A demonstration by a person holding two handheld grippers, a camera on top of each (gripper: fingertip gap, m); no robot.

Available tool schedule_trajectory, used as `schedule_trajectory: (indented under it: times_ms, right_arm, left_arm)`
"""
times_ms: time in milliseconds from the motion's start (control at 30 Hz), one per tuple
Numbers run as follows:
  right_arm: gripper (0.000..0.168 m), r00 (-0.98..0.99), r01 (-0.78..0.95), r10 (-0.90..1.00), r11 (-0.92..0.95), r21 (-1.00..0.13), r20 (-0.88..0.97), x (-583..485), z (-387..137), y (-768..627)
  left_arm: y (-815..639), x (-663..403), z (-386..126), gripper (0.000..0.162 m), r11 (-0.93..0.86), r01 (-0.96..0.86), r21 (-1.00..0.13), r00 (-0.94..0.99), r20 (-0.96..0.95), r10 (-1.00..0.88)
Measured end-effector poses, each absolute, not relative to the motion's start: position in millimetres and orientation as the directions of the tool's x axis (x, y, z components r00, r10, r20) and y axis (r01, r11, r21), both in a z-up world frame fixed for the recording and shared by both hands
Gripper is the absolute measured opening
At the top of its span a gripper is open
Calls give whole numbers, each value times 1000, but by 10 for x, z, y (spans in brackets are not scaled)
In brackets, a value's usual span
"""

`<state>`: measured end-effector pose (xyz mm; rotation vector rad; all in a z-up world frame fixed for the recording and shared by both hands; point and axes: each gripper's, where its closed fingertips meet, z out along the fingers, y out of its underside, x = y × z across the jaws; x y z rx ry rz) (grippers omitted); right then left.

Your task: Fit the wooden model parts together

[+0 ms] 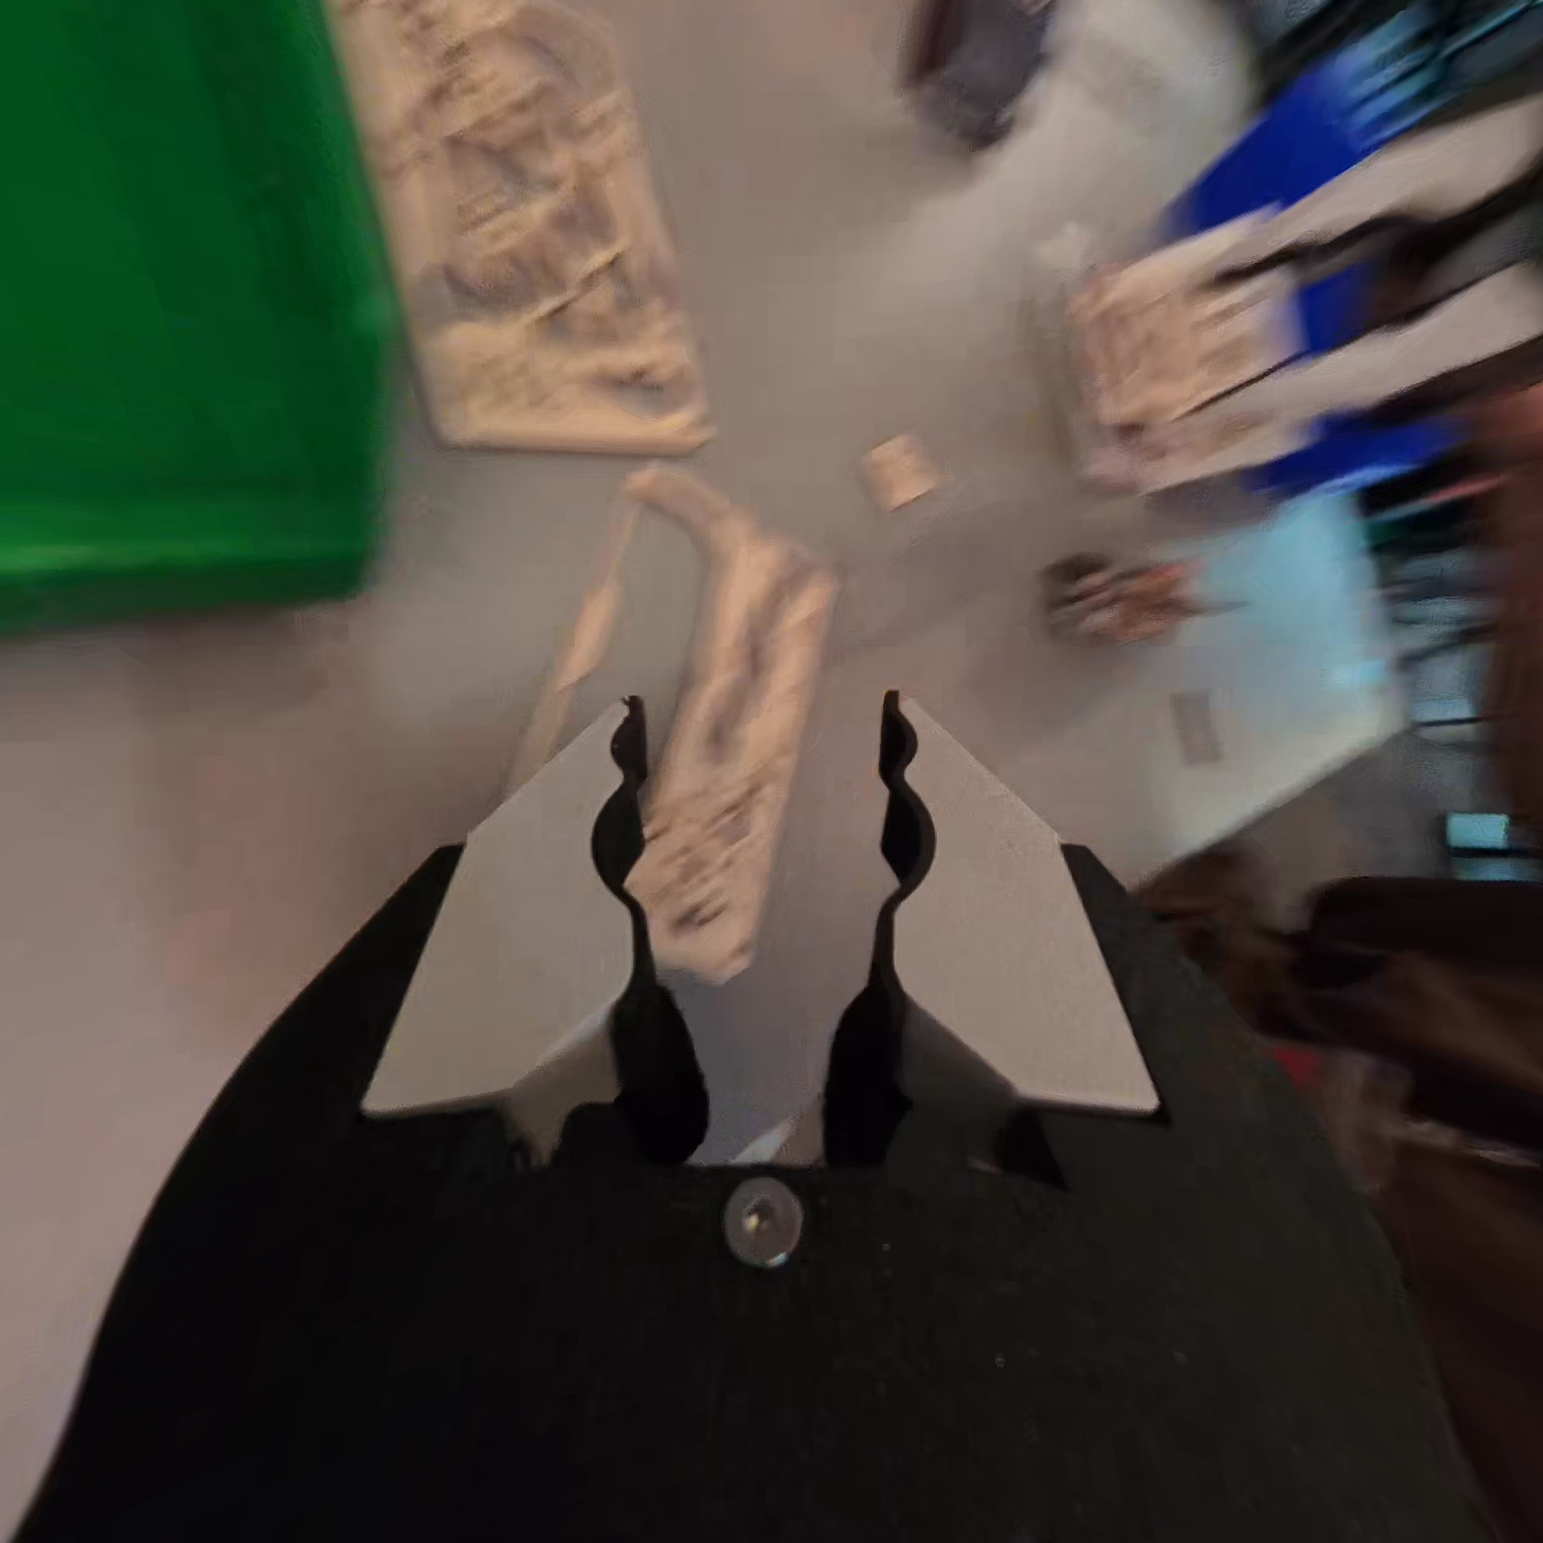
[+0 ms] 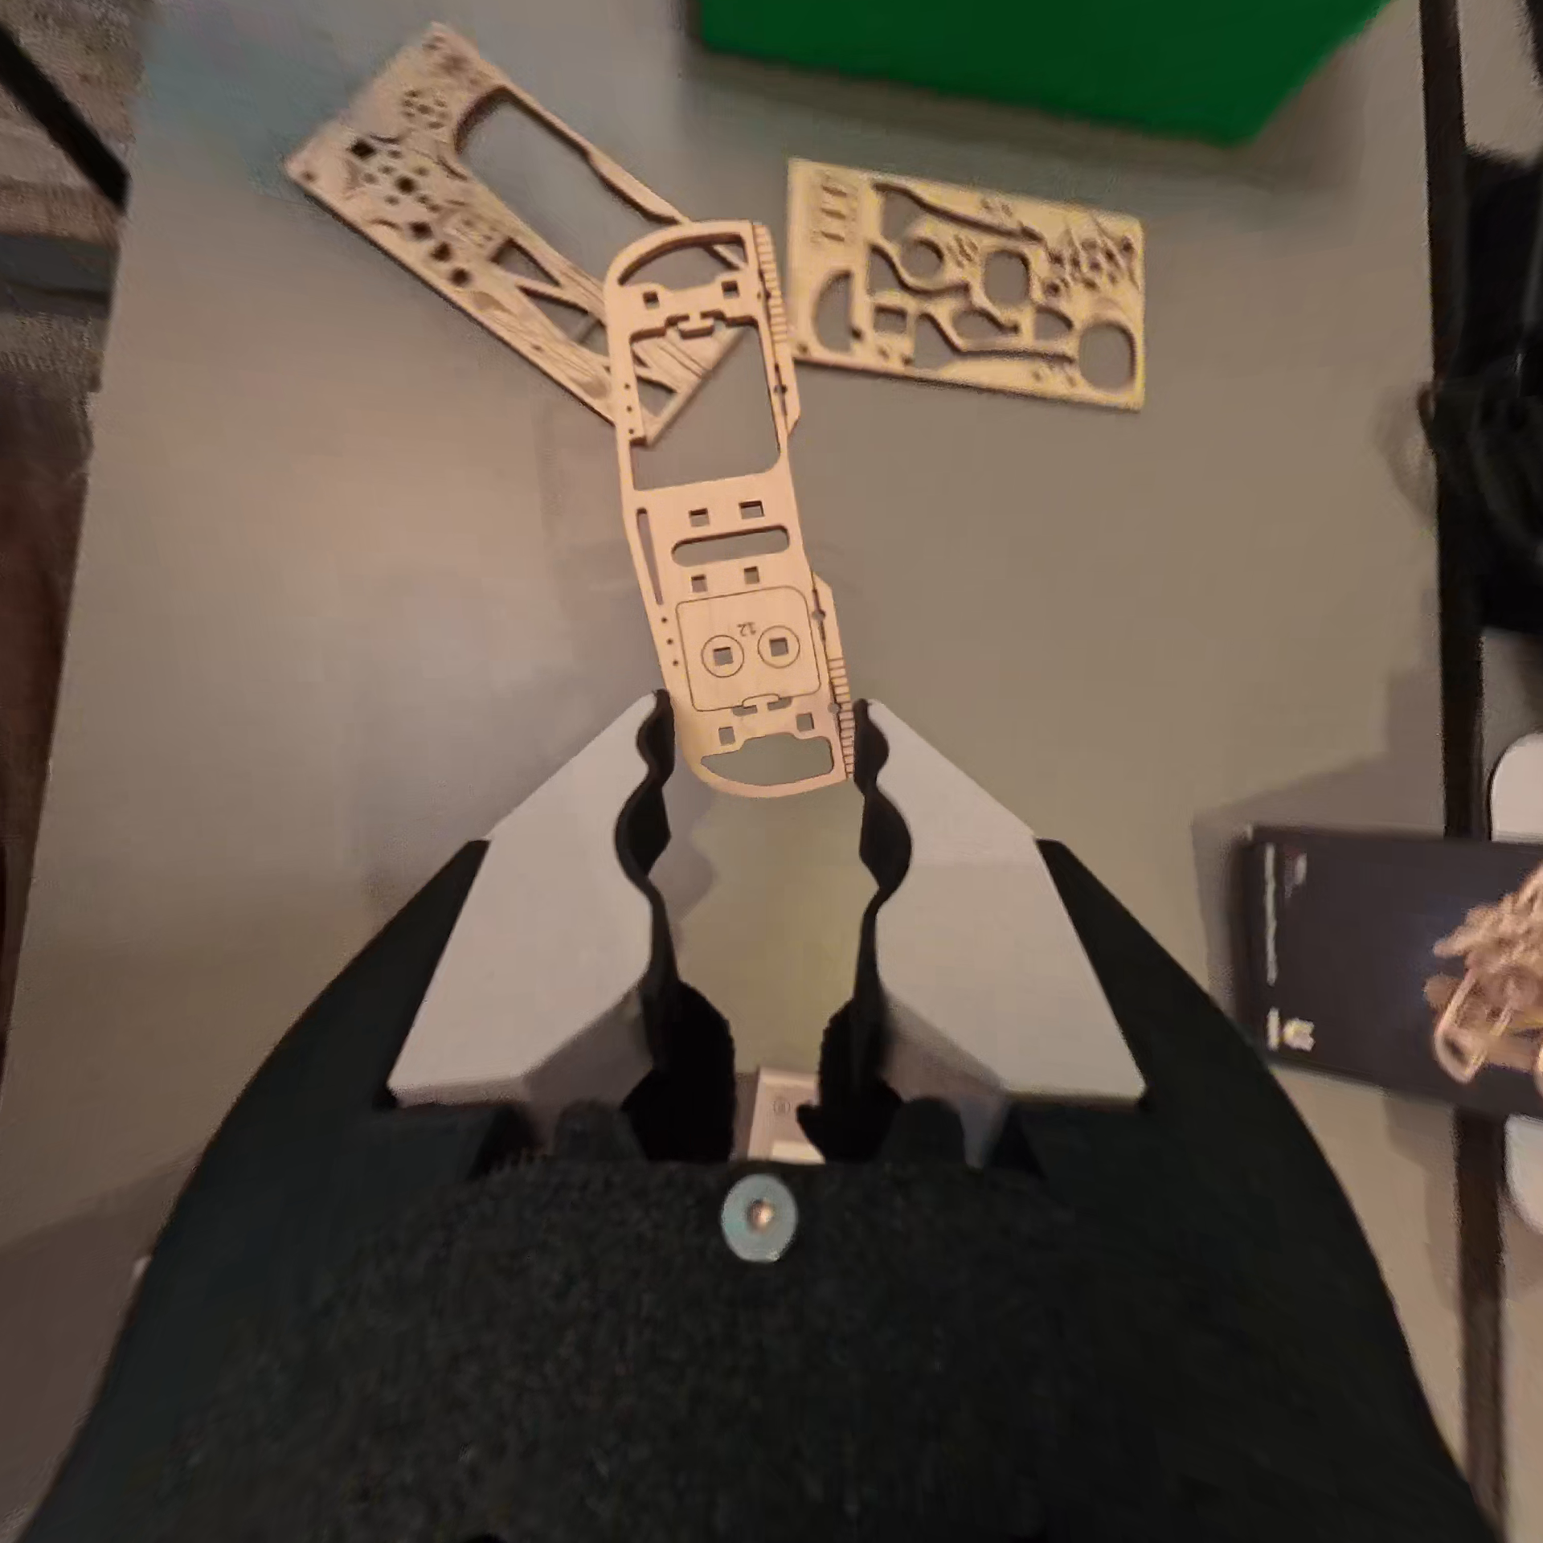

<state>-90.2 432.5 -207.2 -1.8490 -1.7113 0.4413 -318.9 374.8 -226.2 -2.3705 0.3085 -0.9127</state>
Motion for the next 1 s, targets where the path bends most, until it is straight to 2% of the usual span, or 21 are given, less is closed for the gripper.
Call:
schedule_trajectory:
  times_ms: [33, 100, 167, 200, 333, 367, 400, 433, 500, 600, 667, 733, 833, 1000]
  right_arm:
    - [42, 79, 798, 983, 36, -602, 163, -987, -2052, 4237]
    - [42, 0, 801, 978, 126, -585, 210, -1131, -2024, 4086]
    - [42, -63, 800, 961, 209, -562, 268, -1200, -2003, 3973]
    - [42, -85, 806, 950, 244, -539, 302, -1201, -2007, 3945]
    - [42, -148, 784, 926, 324, -529, 348, -1269, -1993, 3798]
    - [42, -148, 777, 928, 323, -540, 343, -1285, -1993, 3779]
    - [42, -139, 778, 931, 313, -544, 337, -1282, -2006, 3786]
    - [42, -125, 779, 937, 296, -553, 326, -1272, -2027, 3799]
    - [44, -55, 750, 970, 196, -632, 236, -1273, -2041, 3787]
    - [49, 107, 594, 985, -173, -785, -136, -1295, -1907, 3771]
    - [52, 141, 413, 855, -508, -755, -499, -1337, -1835, 3780]
    - [54, 94, 274, 686, -715, -644, -722, -1376, -1836, 3773]
    - [33, 55, 185, 621, -776, -603, -782, -1470, -1882, 3699]
    - [15, 133, 107, 650, -760, -641, -748, -1487, -1894, 3784]
  left_arm:
    - [3761, -2868, -2081, 60, -799, 50, -599, 618, 647, -447]
    - [3653, -2315, -1865, 65, -847, 67, -527, 331, 813, -479]
    - [3606, -2009, -1939, 73, -898, 12, -439, 222, 877, -426]
    - [3606, -1908, -1987, 71, -906, -3, -423, 203, 887, -415]
    - [3523, -1585, -2044, 41, -916, -66, -397, 113, 909, -402]
    - [3515, -1539, -2046, 29, -914, -71, -400, 102, 909, -405]
    - [3489, -1504, -2036, 8, -910, -84, -406, 82, 907, -413]
    - [3480, -1484, -2005, 1, -909, -80, -409, 59, 908, -414]
    - [3487, -1479, -2017, 1, -891, -77, -447, 82, 888, -452]
    - [3472, -1490, -2033, 0, -856, -69, -512, 97, 851, -516]
    - [3473, -1490, -1919, 1, -824, 1, -566, 46, 823, -566]
    - [3471, -1479, -1921, 0, -796, 20, -605, 61, 796, -603]
    - [3496, -1475, -1886, 0, -774, 52, -631, 64, 776, -628]
    - [3563, -1512, -1962, 0, -787, 84, -611, 88, 792, -604]
